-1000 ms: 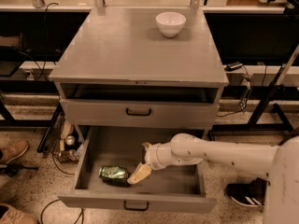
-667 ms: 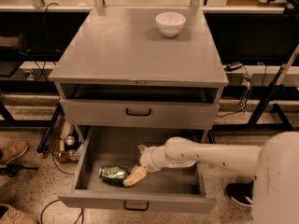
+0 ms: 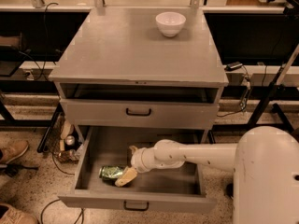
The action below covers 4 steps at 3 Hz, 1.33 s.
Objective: Pick green can from middle drawer and place on counter
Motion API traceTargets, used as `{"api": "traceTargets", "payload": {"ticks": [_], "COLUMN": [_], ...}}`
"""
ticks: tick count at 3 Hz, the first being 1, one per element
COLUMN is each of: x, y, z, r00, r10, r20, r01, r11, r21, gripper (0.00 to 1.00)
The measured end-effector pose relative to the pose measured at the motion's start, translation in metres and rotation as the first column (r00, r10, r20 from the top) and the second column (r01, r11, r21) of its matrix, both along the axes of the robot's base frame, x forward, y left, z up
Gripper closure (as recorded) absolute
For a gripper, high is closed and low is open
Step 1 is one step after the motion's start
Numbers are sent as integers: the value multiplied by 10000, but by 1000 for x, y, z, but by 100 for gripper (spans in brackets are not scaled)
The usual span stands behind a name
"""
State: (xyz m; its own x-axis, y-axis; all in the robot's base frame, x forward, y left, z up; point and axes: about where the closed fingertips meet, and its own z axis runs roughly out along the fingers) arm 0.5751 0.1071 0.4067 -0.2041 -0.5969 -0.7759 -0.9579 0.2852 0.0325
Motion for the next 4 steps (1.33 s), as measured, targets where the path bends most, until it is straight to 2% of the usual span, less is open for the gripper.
{"api": "traceTargets", "payload": {"ticks": [2,3,4], "x": [1,-2,-7], "y": [30,37,35], "z": [-22,-30,-31], "r00": [9997,9993,9993], "r10": [258,350,341], "r20": [-33,-102,-173], "r01": [-259,-354,-350], "r11": [9993,9984,9977], "r21": [-251,-448,-578], "gripper": [0,19,42]}}
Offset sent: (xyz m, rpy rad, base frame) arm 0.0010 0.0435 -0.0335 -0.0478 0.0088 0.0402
